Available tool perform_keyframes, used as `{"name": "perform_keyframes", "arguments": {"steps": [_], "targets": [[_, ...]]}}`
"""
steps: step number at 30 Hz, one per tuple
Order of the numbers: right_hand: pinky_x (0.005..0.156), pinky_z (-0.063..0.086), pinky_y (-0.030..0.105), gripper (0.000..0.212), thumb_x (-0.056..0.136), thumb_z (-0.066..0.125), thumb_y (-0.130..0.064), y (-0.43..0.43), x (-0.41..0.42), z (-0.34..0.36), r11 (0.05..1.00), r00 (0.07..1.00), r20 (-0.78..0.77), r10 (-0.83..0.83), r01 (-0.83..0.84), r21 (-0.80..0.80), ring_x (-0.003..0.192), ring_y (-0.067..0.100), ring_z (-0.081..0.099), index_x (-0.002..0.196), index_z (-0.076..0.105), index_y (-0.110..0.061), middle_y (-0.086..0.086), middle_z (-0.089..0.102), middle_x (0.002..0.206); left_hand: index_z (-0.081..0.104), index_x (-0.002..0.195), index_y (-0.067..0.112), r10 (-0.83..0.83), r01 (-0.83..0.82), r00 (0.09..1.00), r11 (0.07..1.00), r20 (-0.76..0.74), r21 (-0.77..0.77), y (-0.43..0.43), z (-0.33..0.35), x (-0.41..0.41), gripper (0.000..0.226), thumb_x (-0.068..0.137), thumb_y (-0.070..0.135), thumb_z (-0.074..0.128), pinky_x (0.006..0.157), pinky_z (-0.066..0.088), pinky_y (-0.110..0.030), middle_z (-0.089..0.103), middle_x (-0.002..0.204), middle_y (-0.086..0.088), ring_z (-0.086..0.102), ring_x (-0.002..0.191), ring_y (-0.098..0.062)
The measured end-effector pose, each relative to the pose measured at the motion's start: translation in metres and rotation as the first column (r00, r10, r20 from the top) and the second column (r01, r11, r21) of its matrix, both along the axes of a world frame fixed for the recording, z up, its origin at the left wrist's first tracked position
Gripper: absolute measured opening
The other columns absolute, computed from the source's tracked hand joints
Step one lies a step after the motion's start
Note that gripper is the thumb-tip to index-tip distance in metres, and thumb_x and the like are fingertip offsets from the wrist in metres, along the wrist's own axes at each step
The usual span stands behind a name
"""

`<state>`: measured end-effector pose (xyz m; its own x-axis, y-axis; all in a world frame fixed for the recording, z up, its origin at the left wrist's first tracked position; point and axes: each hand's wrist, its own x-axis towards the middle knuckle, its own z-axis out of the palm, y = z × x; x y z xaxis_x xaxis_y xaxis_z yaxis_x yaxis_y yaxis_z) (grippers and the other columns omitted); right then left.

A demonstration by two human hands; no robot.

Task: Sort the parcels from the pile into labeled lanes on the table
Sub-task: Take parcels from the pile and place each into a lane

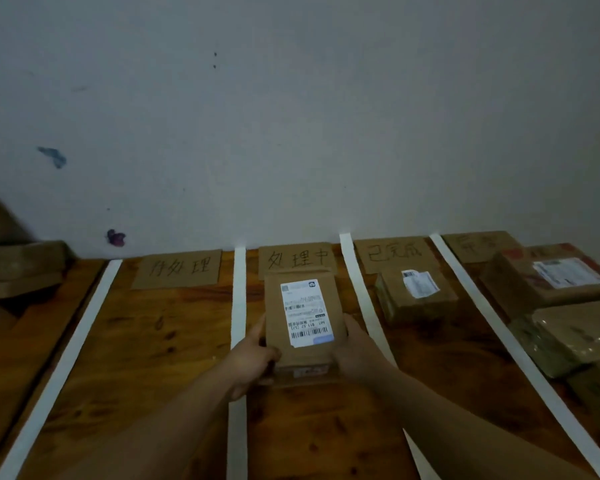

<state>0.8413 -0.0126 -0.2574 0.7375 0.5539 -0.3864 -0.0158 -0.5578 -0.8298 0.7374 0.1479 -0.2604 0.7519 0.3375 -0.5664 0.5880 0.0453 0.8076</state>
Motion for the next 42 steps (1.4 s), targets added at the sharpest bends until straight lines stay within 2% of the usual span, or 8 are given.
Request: {"name": "perform_keyframes", "arguments": {"steps": [3,13,16,19,23,26,32,42], "targets": [[0.095,0.052,0.038,0.048,0.083,0.073,-0.019,0.008,0.003,-0.016,0.998,0.997,-0.061,0.049,-0.047,0.046,0.108,0.014,0.060,0.122,0.048,-0.032,-0.011,0.061,0.111,0.023,0.142,0.045,0.075,-0.074,0.997,0.997,-0.031,0.027,0.000,-0.008,-0.005,0.074,0.090,-0.004,0.044,0.066,0.055,-0.034,0.056,0.112,0.006,0.059,0.095,-0.020],[0.076,0.048,0.018,0.058,0.088,0.064,-0.008,0.046,0.009,-0.050,0.998,0.997,-0.037,0.064,-0.063,0.017,0.114,0.010,0.055,0.135,0.045,-0.035,-0.011,0.057,0.125,0.017,0.144,0.045,0.154,-0.149,0.985,0.987,-0.083,0.059,0.029,-0.018,-0.004,0.076,0.091,-0.001,0.044,0.073,0.055,-0.040,0.057,0.118,-0.002,0.060,0.095,-0.025],[0.090,0.052,0.031,0.064,0.086,0.066,-0.010,0.054,0.007,-0.048,0.997,0.998,-0.016,0.064,-0.064,-0.046,0.123,0.016,0.052,0.139,0.040,-0.035,-0.006,0.052,0.132,0.010,0.148,0.042,0.132,-0.122,0.986,0.988,-0.099,0.098,0.040,-0.018,-0.001,0.078,0.092,0.001,0.045,0.074,0.056,-0.040,0.055,0.127,-0.002,0.061,0.100,-0.023],[0.112,0.033,0.048,0.085,0.086,0.067,-0.019,0.065,0.007,-0.030,0.968,0.975,0.179,0.132,-0.088,-0.234,0.141,0.027,0.025,0.152,0.013,-0.024,0.006,0.021,0.154,0.004,0.149,0.039,0.068,-0.036,0.985,0.980,-0.158,0.194,0.043,-0.003,-0.004,0.074,0.095,0.015,0.049,0.081,0.052,-0.034,0.043,0.144,-0.004,0.053,0.116,-0.023],[0.117,0.022,0.043,0.072,0.093,0.055,-0.038,0.105,0.001,0.023,0.889,0.842,0.335,0.422,-0.313,-0.334,0.144,0.029,0.016,0.152,0.017,-0.023,0.007,0.017,0.158,0.005,0.151,0.031,0.072,-0.002,0.983,0.925,-0.169,0.379,0.065,0.039,-0.030,0.076,0.094,0.033,0.054,0.101,0.036,-0.031,0.036,0.150,-0.007,0.038,0.134,-0.025],[0.112,0.026,0.037,0.064,0.093,0.053,-0.039,0.151,-0.024,0.058,0.820,0.740,0.363,0.567,-0.465,-0.333,0.141,0.030,0.023,0.149,0.030,-0.018,0.010,0.027,0.153,0.006,0.152,0.026,0.089,-0.008,0.985,0.876,-0.145,0.482,0.103,0.066,-0.076,0.077,0.093,0.034,0.055,0.091,0.036,-0.021,0.039,0.146,-0.009,0.043,0.129,-0.022],[0.114,0.024,0.035,0.067,0.093,0.053,-0.046,0.231,-0.132,0.096,0.733,0.607,0.413,0.679,-0.595,-0.330,0.143,0.029,0.024,0.149,0.031,-0.018,0.011,0.024,0.156,0.008,0.152,0.024,0.214,-0.033,0.961,0.721,-0.177,0.692,0.186,0.110,-0.217,0.078,0.092,0.041,0.055,0.118,0.011,-0.036,0.005,0.159,-0.006,0.004,0.146,-0.025],[0.107,0.033,0.037,0.068,0.094,0.053,-0.046,0.373,-0.370,0.121,0.552,0.440,0.366,0.820,-0.779,-0.299,0.138,0.031,0.031,0.151,0.025,-0.022,0.008,0.021,0.155,0.009,0.151,0.028,0.497,-0.213,0.840,0.672,-0.218,0.710,0.283,0.125,-0.495,0.077,0.091,0.041,0.056,0.118,0.013,-0.045,0.006,0.160,-0.003,0.002,0.146,-0.026]]}}
